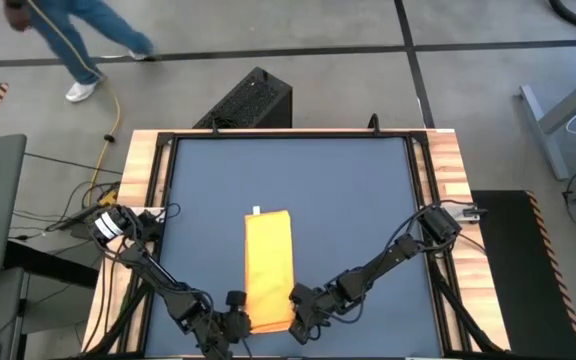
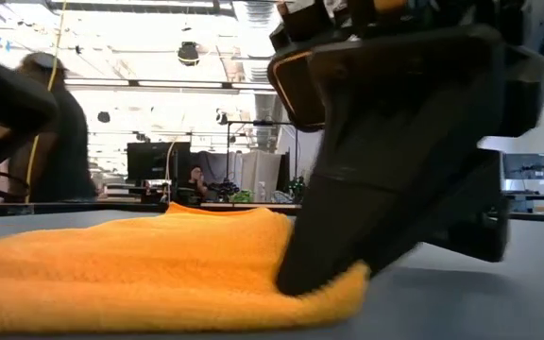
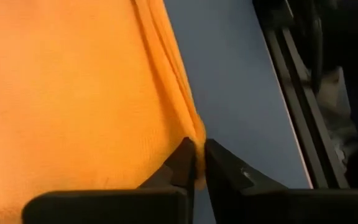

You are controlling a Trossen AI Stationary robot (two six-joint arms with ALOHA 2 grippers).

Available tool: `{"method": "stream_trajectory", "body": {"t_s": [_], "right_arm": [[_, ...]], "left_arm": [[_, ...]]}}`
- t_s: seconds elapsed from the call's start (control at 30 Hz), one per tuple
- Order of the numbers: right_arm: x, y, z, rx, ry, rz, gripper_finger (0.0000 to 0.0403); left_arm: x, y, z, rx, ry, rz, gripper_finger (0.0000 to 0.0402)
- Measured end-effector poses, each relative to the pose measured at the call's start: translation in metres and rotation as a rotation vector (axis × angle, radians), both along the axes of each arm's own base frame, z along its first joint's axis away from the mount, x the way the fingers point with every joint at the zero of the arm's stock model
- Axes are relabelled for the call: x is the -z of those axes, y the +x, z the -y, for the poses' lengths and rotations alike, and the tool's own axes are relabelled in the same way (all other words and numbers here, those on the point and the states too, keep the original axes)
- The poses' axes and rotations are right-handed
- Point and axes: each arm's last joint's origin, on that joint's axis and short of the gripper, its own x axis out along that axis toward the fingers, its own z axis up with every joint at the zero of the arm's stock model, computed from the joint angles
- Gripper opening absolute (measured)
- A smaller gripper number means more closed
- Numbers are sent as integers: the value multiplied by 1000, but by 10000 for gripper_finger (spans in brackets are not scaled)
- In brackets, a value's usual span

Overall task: Roll towel into tight, uniform cylinder
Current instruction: Roll the orange towel

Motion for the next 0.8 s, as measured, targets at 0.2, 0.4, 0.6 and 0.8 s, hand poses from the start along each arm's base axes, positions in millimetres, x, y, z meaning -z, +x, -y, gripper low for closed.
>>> {"method": "stream_trajectory", "body": {"t_s": [0.2, 0.4, 0.6, 0.8], "right_arm": [[0, 2, 4, 22, 21, -12, 19], [0, 5, 8, 32, 20, -14, 23], [1, 4, 8, 30, 16, -16, 23], [1, 5, 8, 21, 1, -7, 23]], "left_arm": [[0, -1, 1, 50, 8, -14, 64], [-1, -7, 6, 108, 67, 22, 73], [-16, -19, 12, 89, 118, 103, 55], [-36, -18, 22, 69, 165, 342, 46]]}}
